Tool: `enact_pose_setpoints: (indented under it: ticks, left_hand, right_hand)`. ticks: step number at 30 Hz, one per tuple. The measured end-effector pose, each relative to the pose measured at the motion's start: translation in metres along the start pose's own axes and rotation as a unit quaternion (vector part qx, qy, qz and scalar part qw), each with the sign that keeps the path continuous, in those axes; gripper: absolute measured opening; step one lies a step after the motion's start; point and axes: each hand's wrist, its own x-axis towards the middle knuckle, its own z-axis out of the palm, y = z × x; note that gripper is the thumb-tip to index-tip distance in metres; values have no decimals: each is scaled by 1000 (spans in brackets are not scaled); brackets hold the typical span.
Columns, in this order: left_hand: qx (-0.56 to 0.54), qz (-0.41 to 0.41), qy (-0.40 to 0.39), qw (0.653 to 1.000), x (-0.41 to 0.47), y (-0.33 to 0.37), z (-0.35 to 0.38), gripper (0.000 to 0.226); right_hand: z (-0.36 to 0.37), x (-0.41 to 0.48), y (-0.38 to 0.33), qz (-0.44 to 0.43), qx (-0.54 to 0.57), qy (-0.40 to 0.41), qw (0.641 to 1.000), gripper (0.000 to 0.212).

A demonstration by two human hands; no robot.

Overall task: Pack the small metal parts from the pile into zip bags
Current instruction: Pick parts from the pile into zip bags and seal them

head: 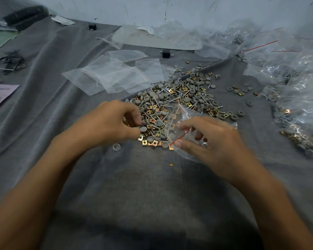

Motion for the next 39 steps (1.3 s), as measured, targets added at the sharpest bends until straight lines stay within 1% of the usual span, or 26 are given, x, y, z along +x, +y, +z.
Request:
enact_pose_setpoints:
  ticks: [2, 4, 7, 10, 15, 19, 20, 22, 24, 26, 28, 31, 33, 34, 39]
  left_hand:
    - [-78, 33, 3, 996, 1, 11, 7, 15]
    - [-162, 54, -6, 985, 1, 23, 13, 17]
    - [-238, 74, -1, 969, 4, 36, 22, 14]
    - [-262, 84, 9, 961, 9, 45, 30, 15]
    - [-315, 82, -12, 945, 8, 46, 32, 23]
    - [-360, 104, -59, 925, 5, 46, 27, 34]
    - [-361, 105, -58, 925, 5, 45, 24, 35]
    - [-324, 104, -20, 940, 5, 40, 17, 31]
    - [-236, 98, 12, 967, 6, 32, 13, 21]
    - [-135, 93, -17, 986, 6, 26, 12, 16]
    - [-16, 78, -66, 995, 2, 24, 14, 16]
    - [118, 47, -100, 987, -3, 25, 19, 32]
    - [162, 32, -84, 983, -5, 25, 21, 39]
    - [170, 35, -72, 982, -4, 25, 22, 39]
    - [151, 75, -43, 985, 2, 23, 26, 18]
  right_hand:
    - [1, 0, 0, -6, 2, 1, 1000, 37]
    - [2, 0, 0, -13, -1, 8, 1000, 33]
    - [3, 1, 0, -21, -3, 15, 1000, 31]
    - [3, 1, 1, -23, -2, 13, 1000, 32]
    - [2, 0, 3, -15, 2, 14, 1000, 32]
    - [2, 0, 4, -15, 5, 23, 1000, 33]
    - [1, 0, 5, -13, 3, 23, 1000, 33]
    - [0, 0, 7, -10, -2, 29, 1000, 32]
    - [-1, 1, 8, -7, -1, 34, 999, 31]
    - [-2, 1, 9, -4, -2, 33, 999, 31]
    - [-2, 0, 9, -3, -3, 31, 1000, 31]
    - [-3, 0, 7, 0, -3, 28, 1000, 29]
    - [-4, 0, 6, 4, -4, 24, 1000, 30]
    - [-4, 0, 6, 5, -5, 21, 1000, 31]
    - [-5, 0, 3, 10, -7, 9, 1000, 34]
